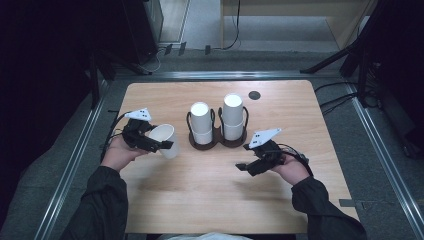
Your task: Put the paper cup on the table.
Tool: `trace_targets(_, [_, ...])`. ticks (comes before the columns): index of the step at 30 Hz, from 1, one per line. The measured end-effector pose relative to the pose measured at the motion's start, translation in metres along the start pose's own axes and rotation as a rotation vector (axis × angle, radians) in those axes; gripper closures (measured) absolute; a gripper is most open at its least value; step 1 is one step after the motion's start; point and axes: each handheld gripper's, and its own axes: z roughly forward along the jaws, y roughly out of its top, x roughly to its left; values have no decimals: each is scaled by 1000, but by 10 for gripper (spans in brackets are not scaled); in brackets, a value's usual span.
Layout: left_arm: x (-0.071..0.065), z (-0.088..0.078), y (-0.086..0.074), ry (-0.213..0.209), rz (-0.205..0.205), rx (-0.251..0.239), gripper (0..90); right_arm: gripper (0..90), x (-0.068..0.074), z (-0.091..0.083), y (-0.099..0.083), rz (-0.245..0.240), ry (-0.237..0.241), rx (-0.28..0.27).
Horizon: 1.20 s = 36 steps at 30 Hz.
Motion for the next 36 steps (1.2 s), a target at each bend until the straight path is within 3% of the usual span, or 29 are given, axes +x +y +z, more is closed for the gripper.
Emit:
trace_targets(15, [23,-21,-2,70,-56,-22,205,239,5,1,1,-25,-3,-2])
trace_targets(21, [31,-27,-1,101,-59,-31,205,239,7,1,-1,-27,-5,13])
trace_targets(24, [37,-29,-3,116,-82,-42,204,240,9,1,-2,-31,-2,12])
trace_targets(29, [48,-26,-7,144,-113,-13,203,239,11,2,-3,-29,3,19])
trace_targets(36, [63,-26,-11,225,-167,-31,200,239,12,3,-6,-31,-4,27])
